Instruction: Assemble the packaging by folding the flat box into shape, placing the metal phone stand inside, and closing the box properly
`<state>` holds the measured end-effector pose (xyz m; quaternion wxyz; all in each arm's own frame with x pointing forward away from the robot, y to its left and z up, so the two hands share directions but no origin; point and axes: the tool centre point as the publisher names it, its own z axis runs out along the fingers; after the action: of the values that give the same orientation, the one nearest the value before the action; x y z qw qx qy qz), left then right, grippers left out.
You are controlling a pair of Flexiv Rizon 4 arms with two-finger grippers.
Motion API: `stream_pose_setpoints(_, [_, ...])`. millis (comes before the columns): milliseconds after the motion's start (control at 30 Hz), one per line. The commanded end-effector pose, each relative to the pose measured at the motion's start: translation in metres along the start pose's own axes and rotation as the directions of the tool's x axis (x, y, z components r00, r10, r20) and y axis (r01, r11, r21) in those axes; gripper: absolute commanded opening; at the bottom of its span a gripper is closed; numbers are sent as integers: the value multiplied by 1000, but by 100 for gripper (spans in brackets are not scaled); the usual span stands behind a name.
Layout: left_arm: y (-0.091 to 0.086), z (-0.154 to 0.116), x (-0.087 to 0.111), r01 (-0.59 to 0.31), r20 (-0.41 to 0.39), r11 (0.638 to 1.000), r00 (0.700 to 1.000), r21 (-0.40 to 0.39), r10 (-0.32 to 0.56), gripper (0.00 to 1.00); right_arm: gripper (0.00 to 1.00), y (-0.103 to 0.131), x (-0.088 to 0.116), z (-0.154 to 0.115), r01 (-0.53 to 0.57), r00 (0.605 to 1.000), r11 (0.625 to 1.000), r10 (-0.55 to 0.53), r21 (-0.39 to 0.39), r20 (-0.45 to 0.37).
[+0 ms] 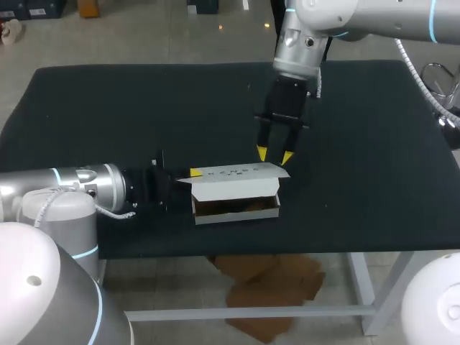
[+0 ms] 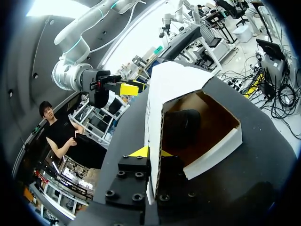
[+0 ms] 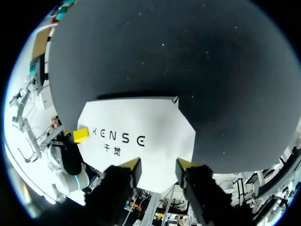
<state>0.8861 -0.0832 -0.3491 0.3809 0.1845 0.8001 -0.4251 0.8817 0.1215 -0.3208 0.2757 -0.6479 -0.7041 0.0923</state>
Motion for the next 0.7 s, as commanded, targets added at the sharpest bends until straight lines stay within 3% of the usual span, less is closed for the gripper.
stream_pose_setpoints(33, [2,3,6,-2,10,1000,1000,4,2,0,50,-4,2,5,-2,1000,1000,2,-18,5])
stream_pose_setpoints(700, [1,0,6,0,21,1000,1000,15,0,0,46,-12,-3,23,9,1000,999,-10,-50,-27])
